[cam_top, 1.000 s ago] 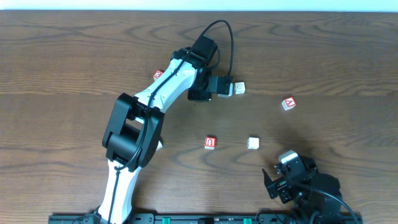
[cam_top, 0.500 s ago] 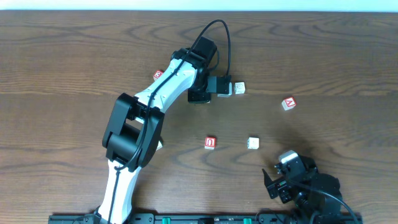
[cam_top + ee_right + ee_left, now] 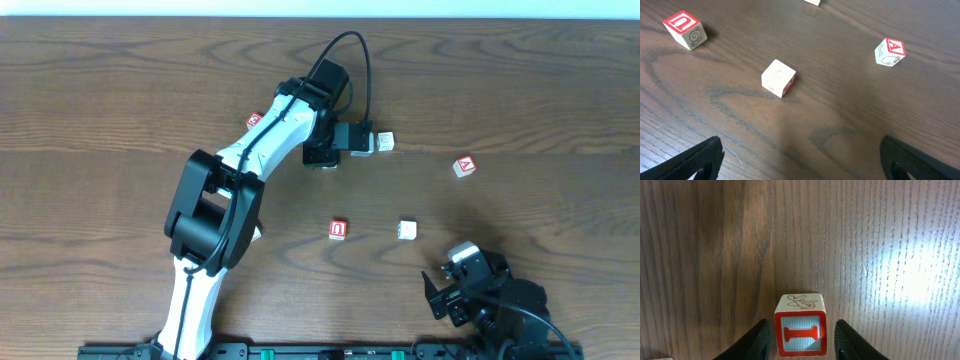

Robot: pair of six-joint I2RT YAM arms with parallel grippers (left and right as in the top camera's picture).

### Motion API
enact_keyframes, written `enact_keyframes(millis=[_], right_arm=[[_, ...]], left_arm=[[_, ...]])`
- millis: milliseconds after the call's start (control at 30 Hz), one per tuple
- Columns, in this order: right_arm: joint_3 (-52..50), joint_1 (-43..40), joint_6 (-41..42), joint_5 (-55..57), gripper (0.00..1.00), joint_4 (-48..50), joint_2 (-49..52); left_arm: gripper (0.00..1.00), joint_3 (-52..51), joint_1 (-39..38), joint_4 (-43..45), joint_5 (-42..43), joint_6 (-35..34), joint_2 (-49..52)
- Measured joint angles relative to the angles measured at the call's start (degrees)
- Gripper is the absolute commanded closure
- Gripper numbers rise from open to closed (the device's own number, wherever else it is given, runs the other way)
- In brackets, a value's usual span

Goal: Spell out Ai2
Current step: 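Set the I block down and open the left gripper, then move the left gripper to the blue 2 block and grasp it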

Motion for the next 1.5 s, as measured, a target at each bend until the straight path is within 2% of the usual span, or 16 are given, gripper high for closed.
enact_keyframes(millis=[67,200,467,600,700,767,833,900,967,1067,1100,1133,1233,1300,1400,1500], right_arm=[[0.00,0.00,0.00,-0.02,0.01,0.00,0.00],[0.00,0.00,0.00,-0.02,0.01,0.00,0.00],[0.00,0.00,0.00,-0.02,0.01,0.00,0.00],[0.00,0.00,0.00,-0.02,0.01,0.00,0.00],[0.00,0.00,0.00,0.00,0.01,0.00,0.00],[0.00,0.00,0.00,0.00,0.01,0.00,0.00],[0.00,0.00,0.00,-0.02,0.01,0.00,0.00],[0.00,0.00,0.00,-0.02,0.01,0.00,0.00],[0.00,0.00,0.00,-0.02,0.01,0.02,0.00],[0.00,0.00,0.00,-0.02,0.01,0.00,0.00],[0.00,0.00,0.00,-0.02,0.01,0.00,0.00],[0.00,0.00,0.00,-0.02,0.01,0.00,0.00],[0.00,0.00,0.00,0.00,0.02,0.00,0.00],[0.00,0.00,0.00,-0.02,0.01,0.00,0.00],[0.00,0.00,0.00,-0.02,0.01,0.00,0.00],[0.00,0.00,0.00,-0.02,0.01,0.00,0.00]], left_arm=[[0.49,0.00,0.00,0.02,0.02,-0.02,0.00],[0.05,0.00,0.00,0.17,0.20,-0.22,0.00],[0.05,0.00,0.00,0.13,-0.50,-0.59,0.00],[0.05,0.00,0.00,0.26,-4.28,-0.85,-1.11],[0.05,0.09,0.07,4.66,-9.22,-4.02,-5.16],[0.05,0.42,0.31,11.08,-13.20,-10.27,-8.63],[0.05,1.75,1.40,17.79,-19.34,-24.22,-13.14],[0.04,2.82,2.84,17.40,-22.43,-37.27,-15.69],[0.04,3.19,3.91,13.53,-21.77,-45.29,-16.41],[0.04,2.95,3.76,8.28,-14.60,-52.09,-15.30],[0.00,2.95,3.48,7.91,-12.09,-53.20,-14.71],[0.10,2.95,3.23,7.89,-9.79,-54.07,-14.25],[0.19,2.95,2.71,7.82,-5.95,-59.28,-13.62],[0.17,2.95,2.54,7.82,-7.72,-65.09,-13.55],[0.17,2.95,2.14,7.80,-14.67,-73.48,-13.35],[0.18,2.95,1.66,7.93,-20.24,-79.38,-12.55]])
